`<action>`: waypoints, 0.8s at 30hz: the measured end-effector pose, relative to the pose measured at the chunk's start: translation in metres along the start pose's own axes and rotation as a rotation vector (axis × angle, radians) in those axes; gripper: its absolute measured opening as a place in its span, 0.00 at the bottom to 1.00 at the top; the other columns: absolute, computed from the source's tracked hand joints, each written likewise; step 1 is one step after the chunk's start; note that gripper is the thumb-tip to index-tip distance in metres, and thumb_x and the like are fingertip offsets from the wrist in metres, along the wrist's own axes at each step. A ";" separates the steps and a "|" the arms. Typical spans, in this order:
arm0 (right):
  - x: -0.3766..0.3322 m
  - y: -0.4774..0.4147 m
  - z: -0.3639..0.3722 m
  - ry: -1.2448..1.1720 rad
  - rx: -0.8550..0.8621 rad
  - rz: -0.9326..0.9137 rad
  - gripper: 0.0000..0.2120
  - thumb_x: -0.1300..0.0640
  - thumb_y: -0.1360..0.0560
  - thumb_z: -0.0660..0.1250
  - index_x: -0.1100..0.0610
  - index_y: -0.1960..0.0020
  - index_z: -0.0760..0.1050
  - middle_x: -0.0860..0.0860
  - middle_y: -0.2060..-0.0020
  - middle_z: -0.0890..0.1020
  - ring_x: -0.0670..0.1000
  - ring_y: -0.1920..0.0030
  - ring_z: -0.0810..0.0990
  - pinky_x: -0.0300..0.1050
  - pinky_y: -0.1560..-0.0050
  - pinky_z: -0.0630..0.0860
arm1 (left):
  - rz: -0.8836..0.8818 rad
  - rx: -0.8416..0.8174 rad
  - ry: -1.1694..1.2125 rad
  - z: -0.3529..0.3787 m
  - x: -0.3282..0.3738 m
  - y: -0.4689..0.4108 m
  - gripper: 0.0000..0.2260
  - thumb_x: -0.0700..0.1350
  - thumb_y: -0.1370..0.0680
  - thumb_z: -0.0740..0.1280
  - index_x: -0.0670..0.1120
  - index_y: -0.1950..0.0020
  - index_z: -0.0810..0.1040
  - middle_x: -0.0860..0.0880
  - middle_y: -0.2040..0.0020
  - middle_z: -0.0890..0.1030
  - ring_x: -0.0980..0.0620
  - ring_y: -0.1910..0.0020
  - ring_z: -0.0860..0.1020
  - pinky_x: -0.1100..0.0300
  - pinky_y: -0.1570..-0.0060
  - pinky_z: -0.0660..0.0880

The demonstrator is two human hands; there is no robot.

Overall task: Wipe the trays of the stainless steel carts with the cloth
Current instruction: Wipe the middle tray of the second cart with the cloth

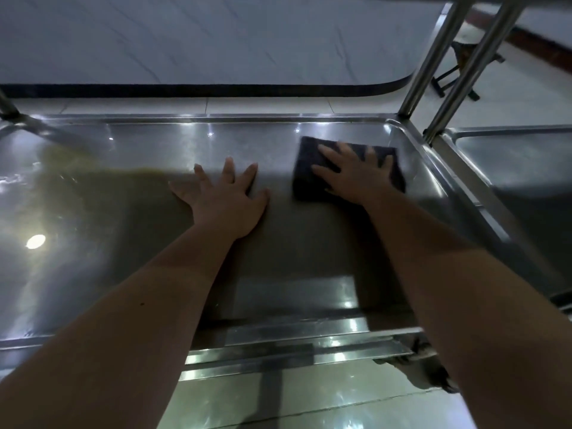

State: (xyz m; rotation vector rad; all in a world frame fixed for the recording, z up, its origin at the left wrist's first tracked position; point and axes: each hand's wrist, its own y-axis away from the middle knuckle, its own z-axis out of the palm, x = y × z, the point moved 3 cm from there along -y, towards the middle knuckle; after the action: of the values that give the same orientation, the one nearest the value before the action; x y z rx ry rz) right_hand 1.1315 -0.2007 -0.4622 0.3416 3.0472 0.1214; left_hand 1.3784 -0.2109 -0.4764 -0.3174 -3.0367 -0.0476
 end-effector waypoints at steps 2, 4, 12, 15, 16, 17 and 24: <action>0.055 0.004 -0.007 -0.018 0.000 0.171 0.32 0.28 0.24 0.48 0.33 0.24 0.46 0.45 0.21 0.47 0.67 0.23 0.42 0.76 0.31 0.39 | 0.003 -0.001 -0.007 0.001 0.002 -0.001 0.28 0.69 0.22 0.43 0.66 0.23 0.43 0.54 0.19 0.43 0.33 0.23 0.40 0.22 0.38 0.36; 0.082 0.008 -0.010 -0.014 -0.017 0.312 0.32 0.28 0.24 0.47 0.34 0.23 0.45 0.47 0.20 0.46 0.68 0.24 0.40 0.76 0.31 0.38 | 0.006 0.003 -0.015 0.002 0.002 -0.001 0.27 0.67 0.21 0.43 0.67 0.23 0.43 0.55 0.19 0.43 0.33 0.23 0.40 0.21 0.39 0.37; -0.025 0.030 0.011 0.126 -0.034 -0.204 0.34 0.28 0.27 0.45 0.33 0.23 0.42 0.45 0.21 0.42 0.68 0.24 0.39 0.75 0.30 0.41 | -0.009 -0.002 -0.025 -0.002 0.000 -0.002 0.23 0.62 0.19 0.42 0.67 0.23 0.44 0.55 0.19 0.44 0.33 0.23 0.42 0.21 0.38 0.39; 0.042 0.040 0.002 0.259 -0.061 -0.114 0.30 0.33 0.23 0.51 0.31 0.24 0.45 0.44 0.21 0.41 0.67 0.23 0.41 0.76 0.31 0.45 | -0.009 -0.011 -0.016 -0.001 0.001 -0.003 0.24 0.63 0.19 0.42 0.67 0.23 0.44 0.56 0.19 0.43 0.34 0.23 0.41 0.21 0.38 0.38; 0.070 0.046 -0.001 0.275 -0.085 -0.015 0.29 0.33 0.22 0.51 0.31 0.24 0.46 0.43 0.21 0.41 0.67 0.24 0.41 0.77 0.31 0.46 | -0.010 -0.010 -0.014 0.000 0.001 -0.003 0.24 0.63 0.19 0.42 0.67 0.23 0.44 0.56 0.19 0.43 0.34 0.23 0.41 0.21 0.38 0.38; 0.092 0.053 -0.004 0.241 -0.094 0.104 0.28 0.33 0.22 0.50 0.32 0.24 0.46 0.43 0.21 0.41 0.68 0.24 0.40 0.77 0.31 0.46 | -0.010 -0.009 -0.011 0.000 0.001 -0.004 0.24 0.63 0.20 0.42 0.67 0.23 0.44 0.55 0.19 0.43 0.34 0.23 0.41 0.21 0.38 0.38; -0.032 0.120 0.025 0.035 -0.007 -0.059 0.34 0.25 0.29 0.45 0.28 0.27 0.36 0.40 0.22 0.41 0.66 0.24 0.37 0.72 0.31 0.36 | 0.003 -0.017 -0.016 0.001 0.001 -0.004 0.24 0.64 0.20 0.42 0.67 0.23 0.44 0.54 0.19 0.44 0.31 0.24 0.41 0.20 0.40 0.38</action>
State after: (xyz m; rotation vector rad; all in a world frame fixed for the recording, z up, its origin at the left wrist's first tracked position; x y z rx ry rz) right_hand 1.1907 -0.0889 -0.4747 0.2508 3.0876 0.1357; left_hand 1.3770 -0.2148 -0.4769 -0.3245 -3.0533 -0.0713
